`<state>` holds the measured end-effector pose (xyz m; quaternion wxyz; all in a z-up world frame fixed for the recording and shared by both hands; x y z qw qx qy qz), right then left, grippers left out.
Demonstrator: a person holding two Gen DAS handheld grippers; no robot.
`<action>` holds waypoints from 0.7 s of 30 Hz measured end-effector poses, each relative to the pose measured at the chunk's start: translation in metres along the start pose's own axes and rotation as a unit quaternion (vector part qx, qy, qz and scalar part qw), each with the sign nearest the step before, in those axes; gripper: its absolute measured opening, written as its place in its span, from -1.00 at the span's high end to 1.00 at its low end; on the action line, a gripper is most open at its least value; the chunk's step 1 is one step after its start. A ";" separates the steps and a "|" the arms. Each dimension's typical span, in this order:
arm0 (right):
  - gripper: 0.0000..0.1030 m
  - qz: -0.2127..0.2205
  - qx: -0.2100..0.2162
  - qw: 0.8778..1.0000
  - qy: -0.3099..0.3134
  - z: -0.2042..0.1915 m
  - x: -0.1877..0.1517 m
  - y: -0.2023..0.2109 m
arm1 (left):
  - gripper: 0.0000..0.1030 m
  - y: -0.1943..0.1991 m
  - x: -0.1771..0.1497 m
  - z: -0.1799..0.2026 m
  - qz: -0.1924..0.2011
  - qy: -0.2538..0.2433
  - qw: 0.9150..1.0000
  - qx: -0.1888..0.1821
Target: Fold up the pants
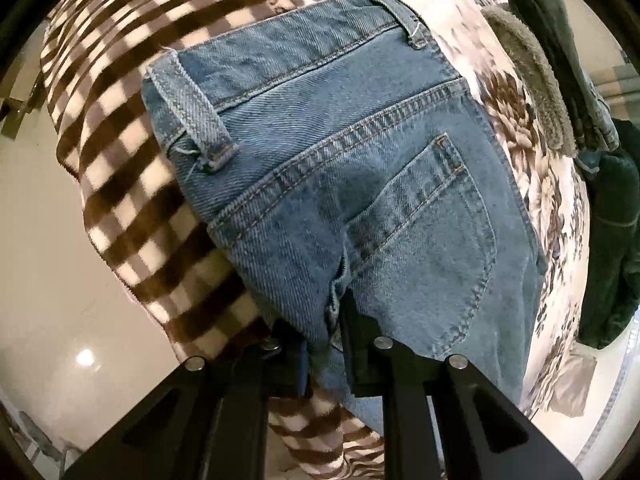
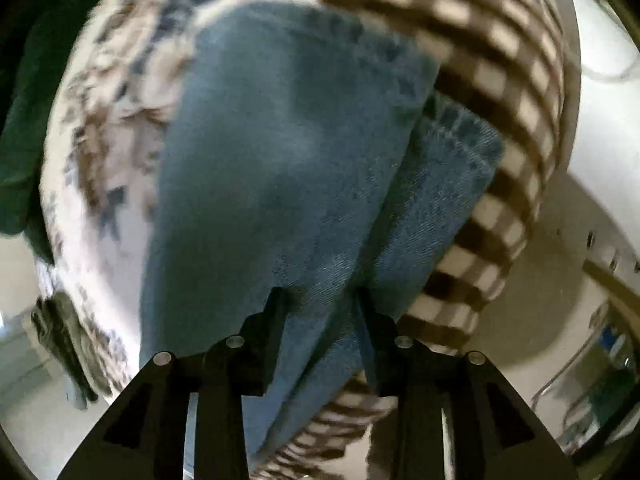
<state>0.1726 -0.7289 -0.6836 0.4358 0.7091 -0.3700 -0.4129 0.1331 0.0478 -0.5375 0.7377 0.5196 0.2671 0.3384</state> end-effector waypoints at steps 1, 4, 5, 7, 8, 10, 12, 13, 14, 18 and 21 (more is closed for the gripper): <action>0.26 0.002 -0.001 1.000 -0.006 0.000 0.001 -0.003 | 0.76 0.000 0.000 0.000 -0.001 -0.002 1.000 0.001; 0.63 0.045 -0.026 0.998 0.018 -0.008 -0.008 0.011 | 0.76 -0.001 0.001 0.002 -0.002 -0.005 1.000 0.003; 0.81 0.057 -0.035 0.997 0.034 -0.012 -0.012 0.016 | 0.76 -0.001 0.001 0.002 -0.002 -0.007 1.000 0.004; 0.86 0.080 -0.040 0.994 0.061 -0.014 -0.024 0.036 | 0.76 0.002 0.002 0.002 -0.002 -0.009 1.000 0.004; 0.89 0.086 -0.040 0.993 0.066 -0.013 -0.028 0.045 | 0.76 0.002 0.002 0.003 -0.002 -0.012 1.000 0.004; 0.96 0.094 -0.040 0.992 0.069 -0.005 -0.035 0.064 | 0.76 0.004 0.003 0.003 -0.003 -0.013 1.000 0.002; 0.97 0.080 -0.059 0.993 0.069 -0.001 -0.030 0.064 | 0.76 0.003 0.004 0.002 -0.007 -0.013 1.000 0.002; 0.97 0.060 -0.064 0.994 0.066 0.008 -0.028 0.056 | 0.75 0.002 0.004 0.002 -0.007 -0.012 1.000 0.003; 0.97 0.048 -0.069 0.994 0.063 0.012 -0.027 0.049 | 0.73 0.000 0.005 0.001 -0.009 -0.012 1.000 0.004; 0.81 -0.014 -0.100 0.992 0.074 0.009 -0.015 0.028 | 0.64 0.005 0.004 0.003 -0.023 -0.017 1.000 0.012; 0.54 0.012 -0.116 0.983 0.140 -0.019 -0.024 0.052 | 0.55 0.029 -0.006 0.016 -0.021 -0.064 0.996 0.055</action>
Point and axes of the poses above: each gripper's, at about its wrist camera, not at the fingertips, and y roughly against the way its jaws point, z to its right, x to its top, the point moved 1 cm from there along -y, roughly the way its jaws point, and after that the axes turned 1 degree about -z, right-handed, at the moved point
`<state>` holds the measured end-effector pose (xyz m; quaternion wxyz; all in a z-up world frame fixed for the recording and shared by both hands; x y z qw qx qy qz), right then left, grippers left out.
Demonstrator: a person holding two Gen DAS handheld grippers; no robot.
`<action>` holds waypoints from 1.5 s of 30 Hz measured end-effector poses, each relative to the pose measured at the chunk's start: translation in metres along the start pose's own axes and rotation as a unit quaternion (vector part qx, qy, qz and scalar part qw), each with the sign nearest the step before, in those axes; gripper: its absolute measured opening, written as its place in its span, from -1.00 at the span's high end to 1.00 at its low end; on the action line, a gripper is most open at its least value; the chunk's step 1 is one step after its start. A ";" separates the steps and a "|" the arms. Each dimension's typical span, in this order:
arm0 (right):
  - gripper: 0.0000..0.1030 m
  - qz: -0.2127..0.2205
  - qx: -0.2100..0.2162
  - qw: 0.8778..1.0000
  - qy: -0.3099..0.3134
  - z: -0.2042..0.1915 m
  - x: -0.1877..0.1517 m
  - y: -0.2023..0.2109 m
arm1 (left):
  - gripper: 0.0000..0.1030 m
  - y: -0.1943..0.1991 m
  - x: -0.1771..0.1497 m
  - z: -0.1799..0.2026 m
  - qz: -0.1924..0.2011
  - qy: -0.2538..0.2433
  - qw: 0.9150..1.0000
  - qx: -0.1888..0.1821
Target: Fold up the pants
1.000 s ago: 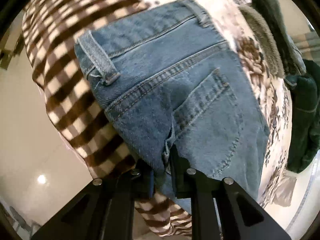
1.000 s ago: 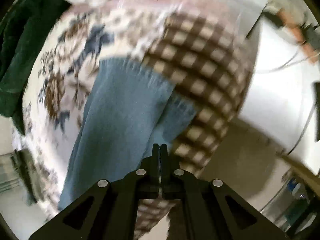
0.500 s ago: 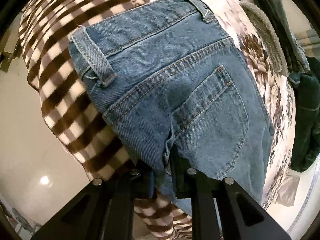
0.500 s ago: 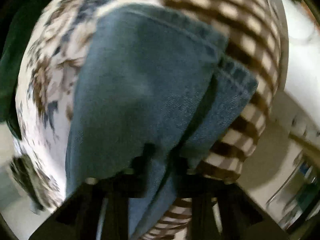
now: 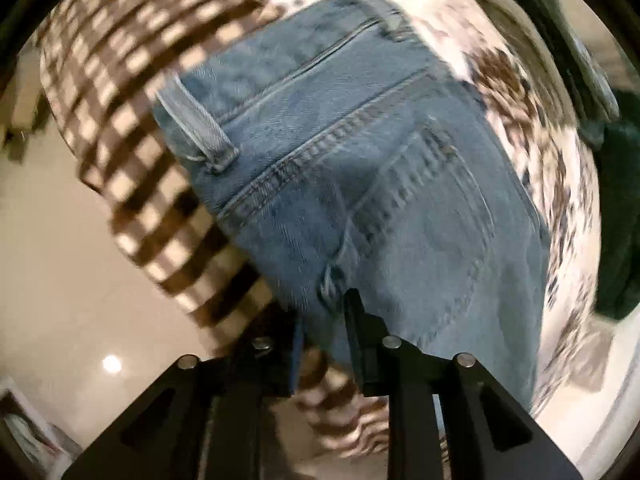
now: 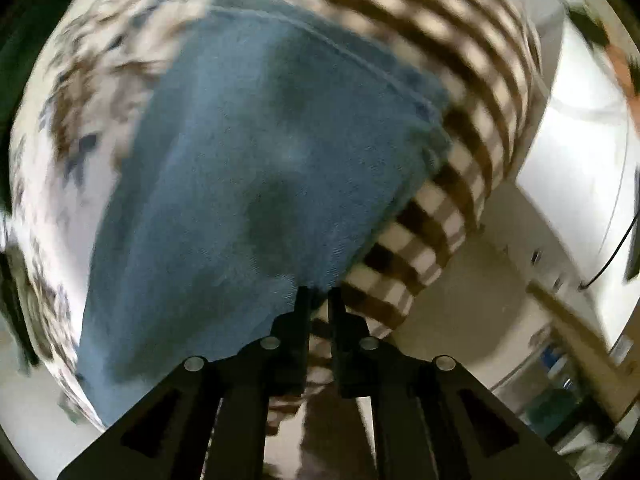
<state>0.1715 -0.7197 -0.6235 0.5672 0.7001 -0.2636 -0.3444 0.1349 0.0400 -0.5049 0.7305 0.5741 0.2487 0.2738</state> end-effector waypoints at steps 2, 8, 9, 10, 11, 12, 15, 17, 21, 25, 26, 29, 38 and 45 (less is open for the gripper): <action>0.05 0.044 -0.022 0.997 0.060 -0.023 -0.002 0.028 | 0.14 0.017 -0.009 0.014 0.013 -0.039 0.999 0.027; -0.12 0.090 -0.041 0.991 0.094 -0.066 0.046 0.045 | -0.53 0.039 -0.037 0.117 0.082 -0.197 0.976 0.040; -0.12 0.092 -0.029 0.990 0.104 -0.082 0.050 0.042 | -0.53 0.034 -0.041 0.139 0.087 -0.222 0.971 0.034; -0.12 0.095 -0.014 0.985 0.146 -0.102 0.052 0.042 | -0.53 0.026 -0.044 0.164 0.090 -0.246 0.965 0.028; -0.12 0.094 -0.023 0.978 0.185 -0.127 0.048 0.039 | -0.53 0.017 -0.048 0.187 0.087 -0.268 0.959 0.016; -0.12 0.092 -0.034 0.967 0.236 -0.151 0.040 0.035 | -0.53 0.009 -0.047 0.205 0.082 -0.282 0.956 0.007; -0.12 0.060 -0.044 0.917 0.392 -0.216 0.001 0.008 | -0.53 -0.022 -0.052 0.260 0.057 -0.328 0.943 -0.004; -0.12 0.033 -0.078 0.876 0.475 -0.248 -0.023 -0.024 | -0.53 -0.041 -0.056 0.289 0.048 -0.356 0.933 0.004; -0.09 0.005 -0.143 0.824 0.548 -0.269 -0.041 -0.073 | -0.53 -0.075 -0.059 0.306 0.032 -0.389 0.920 0.041; 0.93 0.048 -0.164 0.805 0.568 -0.269 -0.051 -0.075 | -0.53 -0.087 -0.051 0.293 0.011 -0.368 0.928 0.050; 0.94 0.061 -0.166 0.805 0.567 -0.268 -0.053 -0.072 | -0.53 -0.083 -0.049 0.288 0.015 -0.361 0.931 0.048; 0.95 0.103 -0.151 0.816 0.549 -0.258 -0.051 -0.051 | -0.53 -0.071 -0.041 0.273 0.025 -0.335 0.941 0.042; 0.95 0.153 -0.127 0.861 0.469 -0.283 -0.030 -0.036 | -0.53 -0.060 -0.019 0.257 0.053 -0.316 0.945 0.060; -0.22 0.072 -0.073 0.925 0.366 -0.264 -0.005 -0.037 | -0.53 -0.066 -0.018 0.257 0.046 -0.327 0.942 0.062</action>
Point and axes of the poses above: each gripper's, at about its wrist camera, not at the fingertips, and y roughly against the way its jaws point, z to its right, x to its top, the point moved 1 cm from there along -y, roughly the way its jaws point, and after that the axes turned 1 degree about -z, right-handed, at the moved point
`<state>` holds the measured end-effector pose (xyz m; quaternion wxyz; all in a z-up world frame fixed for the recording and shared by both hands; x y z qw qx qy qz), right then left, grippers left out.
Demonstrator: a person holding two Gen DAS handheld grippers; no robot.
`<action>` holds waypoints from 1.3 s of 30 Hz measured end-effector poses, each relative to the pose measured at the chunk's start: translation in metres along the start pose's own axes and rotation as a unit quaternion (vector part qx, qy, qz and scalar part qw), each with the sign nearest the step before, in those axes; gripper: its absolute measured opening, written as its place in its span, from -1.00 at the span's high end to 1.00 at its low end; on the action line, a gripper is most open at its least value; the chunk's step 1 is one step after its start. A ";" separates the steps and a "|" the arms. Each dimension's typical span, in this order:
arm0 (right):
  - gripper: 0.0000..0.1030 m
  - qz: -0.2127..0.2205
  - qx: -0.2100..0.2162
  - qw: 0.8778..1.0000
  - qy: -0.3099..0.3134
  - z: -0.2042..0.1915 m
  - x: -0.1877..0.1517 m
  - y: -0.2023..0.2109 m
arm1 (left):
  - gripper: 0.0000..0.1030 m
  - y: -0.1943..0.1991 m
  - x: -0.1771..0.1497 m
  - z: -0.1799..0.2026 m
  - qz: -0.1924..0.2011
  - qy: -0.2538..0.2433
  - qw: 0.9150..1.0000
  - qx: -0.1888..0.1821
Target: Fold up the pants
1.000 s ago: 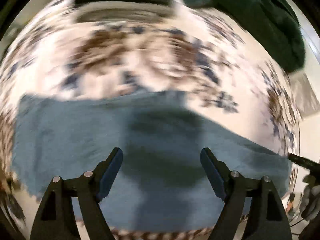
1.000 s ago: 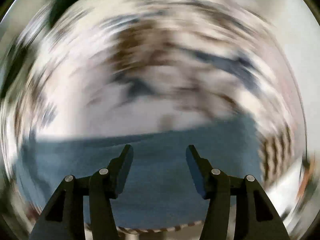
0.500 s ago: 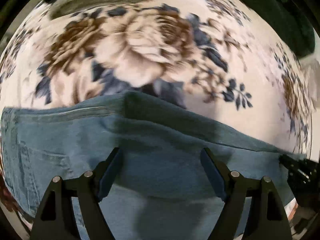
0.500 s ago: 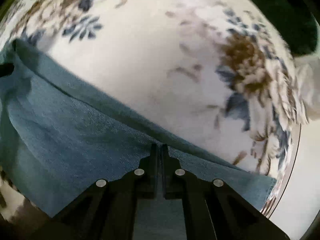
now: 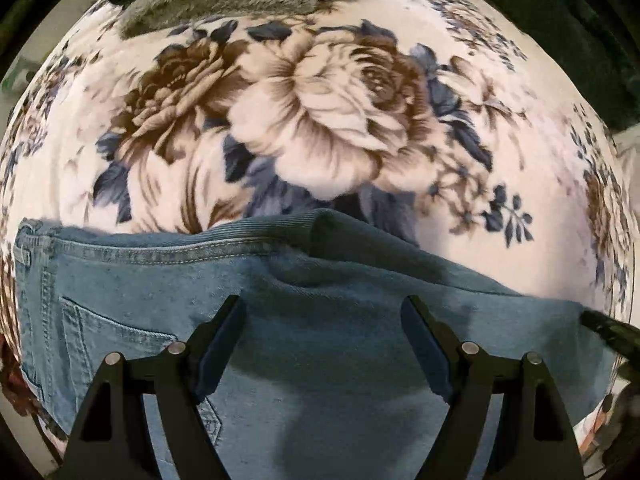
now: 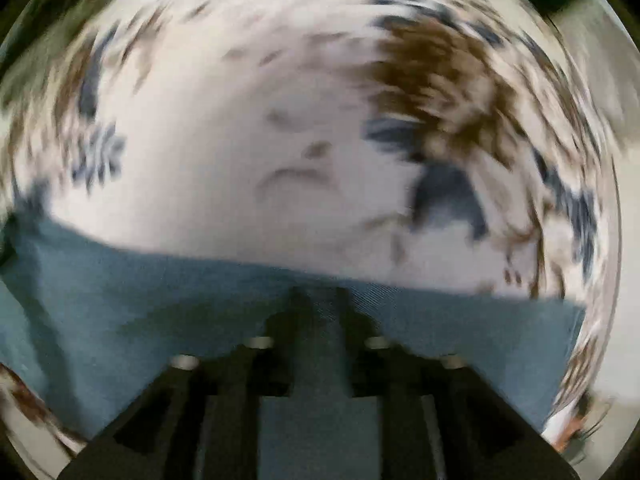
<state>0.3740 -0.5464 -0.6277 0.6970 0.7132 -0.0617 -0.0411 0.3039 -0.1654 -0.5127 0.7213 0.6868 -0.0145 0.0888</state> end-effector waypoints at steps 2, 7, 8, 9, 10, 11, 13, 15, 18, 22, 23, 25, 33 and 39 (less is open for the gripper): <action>-0.42 0.014 0.019 0.998 -0.065 0.032 -0.014 0.014 | -0.53 -0.007 -0.001 0.005 -0.003 -0.009 1.000 0.000; -0.42 0.026 0.034 0.949 -0.312 0.148 -0.096 0.029 | -0.70 -0.049 0.007 0.004 -0.014 -0.007 1.000 0.013; -0.42 0.029 0.026 0.935 -0.353 0.166 -0.116 0.029 | -0.75 -0.053 0.010 0.005 -0.011 -0.005 1.000 0.014; -0.42 0.034 0.025 0.916 -0.399 0.184 -0.139 0.029 | -0.83 -0.056 0.013 0.006 -0.007 -0.005 1.000 0.018; -0.42 0.042 0.038 0.891 -0.451 0.207 -0.166 0.027 | -0.85 -0.057 0.016 0.008 -0.009 -0.004 1.000 0.023; -0.42 0.045 0.054 0.869 -0.489 0.223 -0.186 0.024 | -0.85 -0.057 0.018 0.011 -0.012 -0.001 1.000 0.028; -0.42 0.059 0.076 0.838 -0.537 0.244 -0.215 0.016 | -0.85 -0.051 0.020 0.015 -0.015 0.001 0.999 0.033; -0.21 0.081 0.091 0.818 -0.562 0.259 -0.233 0.010 | -0.85 -0.041 0.018 0.019 -0.015 0.006 1.000 0.022; 0.08 0.111 0.112 0.813 -0.561 0.265 -0.237 0.008 | -0.85 -0.020 0.005 0.028 -0.010 0.013 1.000 0.003; 0.15 0.121 0.108 0.817 -0.553 0.260 -0.225 0.006 | -0.85 -0.003 -0.022 0.050 -0.013 -0.011 1.000 -0.009; 0.15 0.115 0.113 0.823 -0.545 0.259 -0.221 0.004 | -0.85 -0.001 -0.029 0.057 -0.017 -0.021 1.000 -0.011; 0.15 0.107 0.110 0.830 -0.537 0.249 -0.213 -0.002 | -0.85 -0.007 -0.041 0.078 -0.029 -0.042 0.999 -0.011; 0.54 0.101 0.067 0.862 -0.493 0.239 -0.200 -0.003 | -1.00 -0.058 -0.068 0.115 -0.074 -0.095 0.993 0.011; 0.85 0.110 0.072 0.855 -0.502 0.242 -0.206 -0.006 | -1.00 -0.069 -0.074 0.121 -0.059 -0.070 0.996 0.008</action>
Point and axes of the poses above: each gripper's, at about its wrist camera, not at the fingertips, and y roughly against the way its jaws point, z to its right, x to its top, the point moved 1 cm from there along -y, roughly the way its jaws point, and after that the axes turned 1 degree about -z, right-handed, at the moved point
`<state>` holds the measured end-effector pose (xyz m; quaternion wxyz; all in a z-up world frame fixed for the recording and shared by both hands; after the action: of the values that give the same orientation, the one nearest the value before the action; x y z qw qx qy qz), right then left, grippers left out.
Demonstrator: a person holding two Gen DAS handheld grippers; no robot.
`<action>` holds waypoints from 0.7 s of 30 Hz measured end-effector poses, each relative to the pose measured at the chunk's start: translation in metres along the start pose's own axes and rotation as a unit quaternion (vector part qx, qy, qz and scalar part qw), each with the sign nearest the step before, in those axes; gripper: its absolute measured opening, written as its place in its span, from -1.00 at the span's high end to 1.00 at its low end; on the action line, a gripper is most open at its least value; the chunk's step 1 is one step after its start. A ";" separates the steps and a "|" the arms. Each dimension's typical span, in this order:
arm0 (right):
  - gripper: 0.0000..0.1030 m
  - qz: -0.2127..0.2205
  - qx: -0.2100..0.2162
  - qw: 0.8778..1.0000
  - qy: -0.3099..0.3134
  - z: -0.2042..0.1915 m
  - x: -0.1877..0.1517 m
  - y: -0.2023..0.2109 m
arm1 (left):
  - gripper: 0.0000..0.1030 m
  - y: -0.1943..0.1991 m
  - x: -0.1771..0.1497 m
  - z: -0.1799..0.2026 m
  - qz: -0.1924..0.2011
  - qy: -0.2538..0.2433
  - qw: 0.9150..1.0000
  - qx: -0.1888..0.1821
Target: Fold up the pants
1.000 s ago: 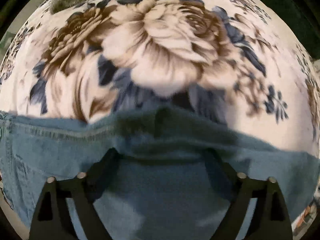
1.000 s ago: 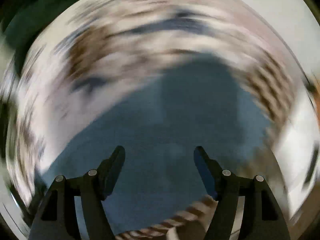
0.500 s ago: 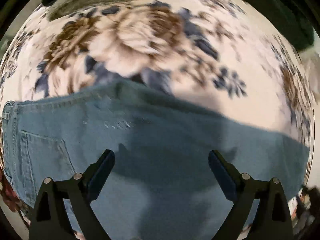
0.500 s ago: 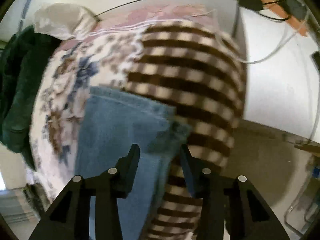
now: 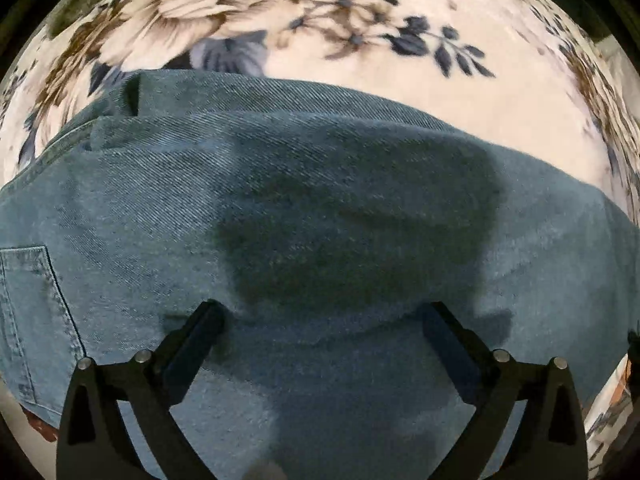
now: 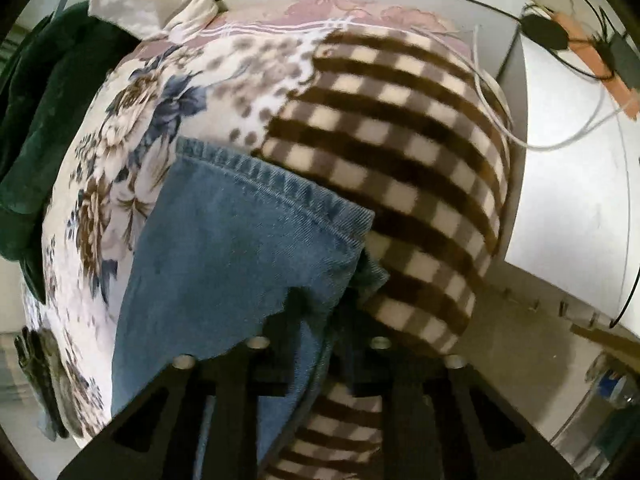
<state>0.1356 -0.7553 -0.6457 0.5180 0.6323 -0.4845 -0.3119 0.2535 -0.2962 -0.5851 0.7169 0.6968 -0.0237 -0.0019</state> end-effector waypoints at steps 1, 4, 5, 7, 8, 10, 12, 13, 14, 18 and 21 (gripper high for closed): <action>0.87 0.008 -0.004 1.000 0.003 -0.002 -0.001 0.006 | -1.00 0.000 0.000 0.001 0.003 0.003 1.000 0.001; 0.89 0.043 -0.014 0.999 0.028 -0.015 -0.006 0.032 | -1.00 0.000 0.001 0.007 -0.011 0.002 1.000 -0.002; 0.90 0.053 -0.014 0.998 0.038 -0.019 -0.008 0.040 | -1.00 0.000 0.002 0.009 -0.017 0.002 1.000 -0.003; 0.90 0.056 -0.015 0.997 0.042 -0.022 -0.009 0.046 | -1.00 0.000 0.016 0.004 -0.025 0.001 1.000 -0.007; 0.90 0.048 -0.023 0.998 0.045 -0.022 -0.008 0.043 | -1.00 0.000 0.017 0.004 -0.027 0.001 1.000 -0.008; 0.90 0.002 -0.048 0.998 0.034 -0.012 -0.003 0.021 | -1.00 -0.001 0.032 -0.012 -0.030 0.001 0.999 -0.011; 0.81 -0.052 -0.047 0.998 0.006 0.006 0.002 0.000 | -1.00 -0.003 0.035 -0.014 -0.031 0.000 0.999 -0.011; 0.73 -0.059 -0.033 0.998 -0.020 0.016 0.005 -0.002 | -1.00 -0.002 0.035 -0.014 -0.032 0.000 0.999 -0.011; 0.60 -0.056 -0.018 0.998 -0.034 0.021 0.008 0.001 | -1.00 -0.002 0.036 -0.015 -0.033 0.000 0.999 -0.011; 0.33 -0.010 0.019 0.999 -0.045 0.027 0.015 0.026 | -1.00 0.002 0.032 -0.024 -0.037 -0.006 0.999 -0.009; 0.25 0.000 0.024 0.998 -0.052 0.027 0.023 0.027 | -1.00 -0.003 0.030 -0.020 -0.040 -0.005 0.999 -0.003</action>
<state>0.1112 -0.7858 -0.6250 0.4772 0.6273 -0.5180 -0.3324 0.2839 -0.2773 -0.5880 0.7185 0.6947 0.0000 -0.0341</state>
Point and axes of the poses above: each gripper's, at about its wrist camera, not at the fingertips, and y roughly against the way its jaws point, z to its right, x to its top, the point moved 1 cm from there along -y, roughly the way its jaws point, and after that the axes turned 1 degree about -z, right-handed, at the moved point
